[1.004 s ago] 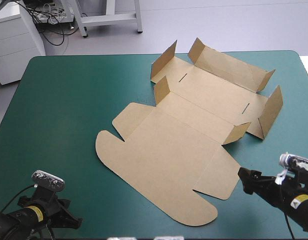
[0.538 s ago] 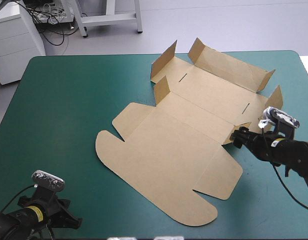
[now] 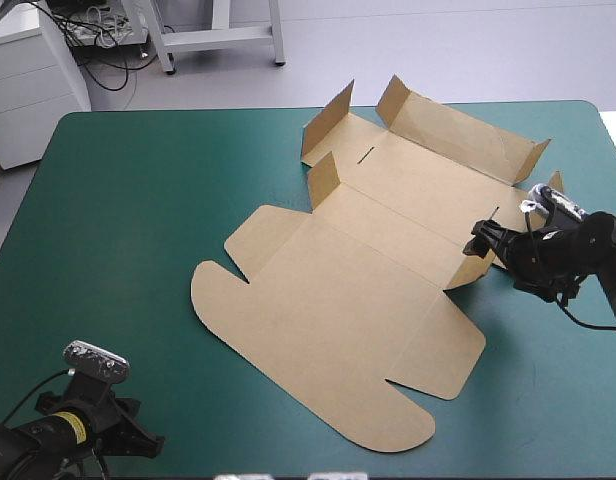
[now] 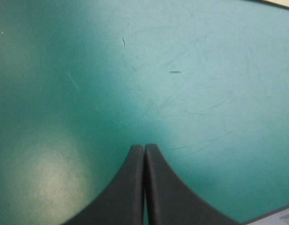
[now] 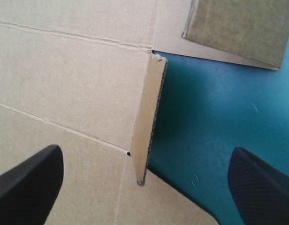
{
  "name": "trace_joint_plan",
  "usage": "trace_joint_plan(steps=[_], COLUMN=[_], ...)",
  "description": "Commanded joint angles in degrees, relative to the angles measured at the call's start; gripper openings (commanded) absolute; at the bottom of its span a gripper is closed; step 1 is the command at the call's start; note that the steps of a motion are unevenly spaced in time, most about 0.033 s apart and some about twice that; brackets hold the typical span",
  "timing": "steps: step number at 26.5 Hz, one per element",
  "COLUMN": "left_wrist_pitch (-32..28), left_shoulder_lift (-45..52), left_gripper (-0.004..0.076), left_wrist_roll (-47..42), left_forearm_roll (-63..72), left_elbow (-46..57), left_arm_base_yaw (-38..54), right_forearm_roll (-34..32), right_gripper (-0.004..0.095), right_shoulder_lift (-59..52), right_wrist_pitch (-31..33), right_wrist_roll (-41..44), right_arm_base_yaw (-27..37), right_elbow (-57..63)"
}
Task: Fold the box
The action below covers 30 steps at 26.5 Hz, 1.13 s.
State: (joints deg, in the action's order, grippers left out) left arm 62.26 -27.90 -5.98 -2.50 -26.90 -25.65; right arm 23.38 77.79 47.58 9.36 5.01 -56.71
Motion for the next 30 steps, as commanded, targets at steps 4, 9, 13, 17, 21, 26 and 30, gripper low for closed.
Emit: trace_joint_plan(steps=[4, 9, 13, 17, 21, 26, 30], left_wrist_pitch=[-2.02, -2.02, -2.02, -2.02, -2.02, -2.02, -2.02], left_shoulder_lift=[-0.45, -0.45, -0.45, -0.45, -0.45, -0.45, -0.45], left_gripper=[-0.0032, -0.0032, -0.0032, -0.0032, -0.0032, -0.0032, -0.0032], left_wrist_roll=[-0.22, -0.22, -0.22, -0.22, -0.22, -0.22, -0.22], left_forearm_roll=[0.31, 0.31, 0.31, 0.31, 0.31, 0.31, 0.31], left_elbow=[-1.27, -1.27, -1.27, -1.27, -1.27, -1.27, -1.27], left_arm_base_yaw=[-0.19, -0.19, -0.19, -0.19, -0.19, -0.19, -0.19], right_forearm_roll=[3.11, 7.19, 9.28, 9.62, 9.93, 9.68, 9.45], right_gripper=[0.0874, 0.0873, 0.0742, 0.0309, 0.002, -0.0018, -0.0018], right_shoulder_lift=[4.36, 7.23, 8.33, 9.47, 10.09, 10.09, 10.09], right_wrist_pitch=[-2.52, -5.32, -7.0, -6.92, -5.92, -6.2, -6.61], right_wrist_roll=[-1.25, -5.37, -6.36, -6.79, -8.85, -9.36, -10.77], right_arm_base_yaw=[0.66, 0.66, 0.66, 0.66, 0.66, 0.66, 0.66], right_elbow=[-1.85, -1.94, -2.05, -2.05, -2.05, -2.05, -2.05])
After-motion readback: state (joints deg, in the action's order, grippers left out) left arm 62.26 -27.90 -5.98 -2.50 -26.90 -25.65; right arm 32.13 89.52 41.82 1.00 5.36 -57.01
